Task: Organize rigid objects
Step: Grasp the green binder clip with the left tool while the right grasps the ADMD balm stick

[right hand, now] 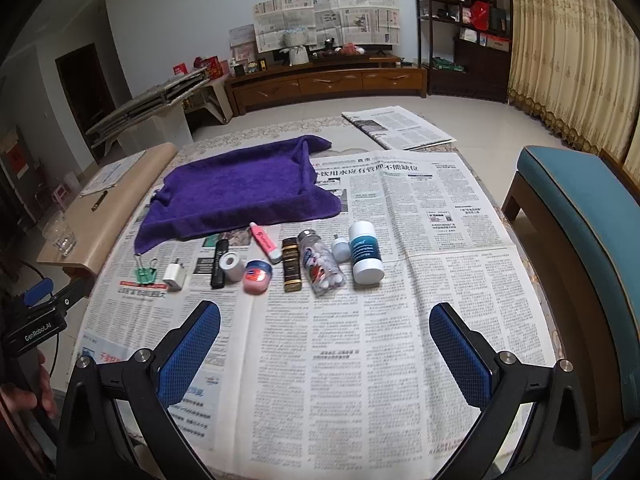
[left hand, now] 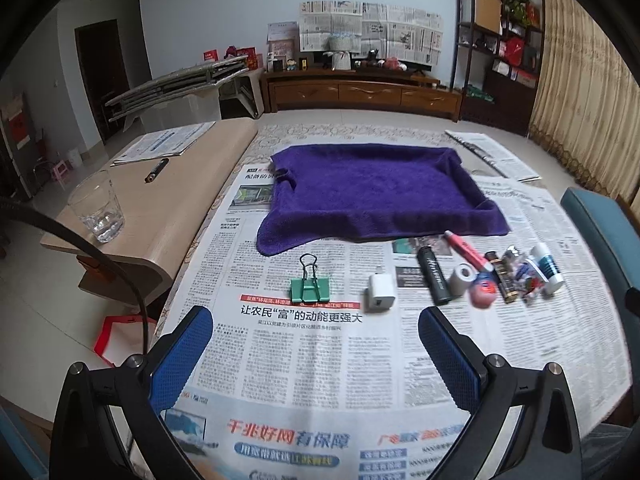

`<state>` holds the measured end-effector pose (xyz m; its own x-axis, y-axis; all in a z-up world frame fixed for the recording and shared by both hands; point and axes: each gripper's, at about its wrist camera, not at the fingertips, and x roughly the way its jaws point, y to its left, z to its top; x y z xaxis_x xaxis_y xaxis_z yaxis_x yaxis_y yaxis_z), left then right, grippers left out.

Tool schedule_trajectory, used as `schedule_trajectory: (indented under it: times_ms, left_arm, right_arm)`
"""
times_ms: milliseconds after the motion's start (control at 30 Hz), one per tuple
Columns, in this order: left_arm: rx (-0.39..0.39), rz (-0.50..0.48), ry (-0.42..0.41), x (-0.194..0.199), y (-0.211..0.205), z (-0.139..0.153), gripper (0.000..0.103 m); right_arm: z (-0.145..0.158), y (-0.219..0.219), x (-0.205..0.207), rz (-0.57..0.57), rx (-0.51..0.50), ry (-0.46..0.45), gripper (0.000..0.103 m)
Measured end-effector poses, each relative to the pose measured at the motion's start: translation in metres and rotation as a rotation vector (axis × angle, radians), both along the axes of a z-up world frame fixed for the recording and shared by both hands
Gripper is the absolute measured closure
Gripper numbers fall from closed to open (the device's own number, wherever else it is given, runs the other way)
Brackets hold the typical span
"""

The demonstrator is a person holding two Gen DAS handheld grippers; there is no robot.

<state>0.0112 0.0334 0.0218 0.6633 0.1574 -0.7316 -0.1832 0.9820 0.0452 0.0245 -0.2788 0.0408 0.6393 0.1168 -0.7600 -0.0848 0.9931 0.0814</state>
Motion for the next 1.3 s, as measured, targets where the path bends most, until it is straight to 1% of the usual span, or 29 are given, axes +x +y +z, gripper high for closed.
schedule_trajectory:
  times_ms: [100, 200, 267, 300, 333, 367, 433, 500, 567, 667, 767, 833, 933, 1000, 1033, 1100, 1133, 1167, 1200, 1267, 1300]
  left_arm:
    - [0.014, -0.014, 0.036, 0.021, 0.001, -0.021, 0.0]
    - [0.044, -0.036, 0.072, 0.04, 0.0, -0.045, 0.0]
    - [0.065, -0.039, 0.091, 0.049, 0.001, -0.061, 0.0]
    - [0.064, -0.042, 0.098, 0.054, 0.002, -0.068, 0.0]
    - [0.058, -0.049, 0.103, 0.057, 0.003, -0.074, 0.0]
    - [0.057, -0.055, 0.107, 0.061, 0.003, -0.079, 0.0]
    - [0.065, -0.057, 0.115, 0.068, 0.004, -0.087, 0.0]
    - [0.05, -0.051, 0.119, 0.074, 0.008, -0.094, 0.0]
    - [0.028, -0.047, 0.122, 0.079, 0.011, -0.098, 0.0]
    - [0.026, -0.046, 0.134, 0.087, 0.013, -0.106, 0.001]
    - [0.023, -0.046, 0.14, 0.09, 0.014, -0.111, 0.003]
    - [0.019, -0.043, 0.147, 0.092, 0.015, -0.115, 0.005]
    - [0.011, -0.047, 0.13, 0.092, 0.016, -0.115, 0.006]
    - [0.008, -0.054, 0.119, 0.092, 0.017, -0.116, 0.006]
    - [-0.007, -0.057, 0.117, 0.093, 0.019, -0.116, 0.006]
    - [-0.045, -0.056, 0.115, 0.095, 0.024, -0.118, 0.009]
    - [-0.068, -0.053, 0.11, 0.095, 0.027, -0.118, 0.013]
    - [-0.064, -0.046, 0.107, 0.095, 0.028, -0.118, 0.019]
    - [-0.065, -0.044, 0.102, 0.095, 0.029, -0.117, 0.021]
    - [-0.065, -0.044, 0.097, 0.095, 0.031, -0.116, 0.026]
    - [-0.062, -0.042, 0.097, 0.096, 0.031, -0.116, 0.029]
  right_arm:
    - [-0.015, -0.006, 0.02, -0.013, -0.016, 0.021, 0.0]
    - [-0.031, -0.014, 0.041, -0.006, -0.014, 0.012, 0.002]
    - [-0.044, -0.018, 0.059, -0.004, -0.033, 0.016, 0.003]
    - [-0.05, -0.019, 0.067, -0.002, -0.043, 0.022, 0.006]
    - [-0.058, -0.02, 0.076, 0.001, -0.053, 0.032, 0.011]
    - [-0.068, -0.021, 0.087, 0.005, -0.061, 0.054, 0.013]
    - [-0.085, -0.023, 0.104, 0.016, -0.073, 0.091, 0.022]
    - [-0.097, -0.025, 0.116, 0.017, -0.091, 0.111, 0.023]
    - [-0.108, -0.028, 0.125, 0.015, -0.088, 0.13, 0.023]
    - [-0.118, -0.029, 0.135, 0.035, -0.064, 0.15, 0.024]
    - [-0.125, -0.023, 0.14, 0.055, -0.118, 0.153, 0.025]
    - [-0.13, -0.02, 0.144, 0.073, -0.14, 0.162, 0.031]
    - [-0.136, -0.016, 0.149, 0.083, -0.142, 0.174, 0.034]
    - [-0.137, -0.014, 0.151, 0.083, -0.151, 0.162, 0.036]
    - [-0.137, -0.013, 0.151, 0.081, -0.152, 0.157, 0.037]
    - [-0.137, -0.014, 0.149, 0.072, -0.141, 0.148, 0.037]
    - [-0.137, -0.015, 0.149, 0.065, -0.135, 0.142, 0.04]
    - [-0.137, -0.016, 0.148, 0.059, -0.136, 0.134, 0.042]
    - [-0.136, -0.016, 0.147, 0.058, -0.134, 0.128, 0.045]
    - [-0.136, -0.015, 0.148, 0.056, -0.135, 0.126, 0.047]
    - [-0.136, -0.015, 0.147, 0.056, -0.133, 0.127, 0.053]
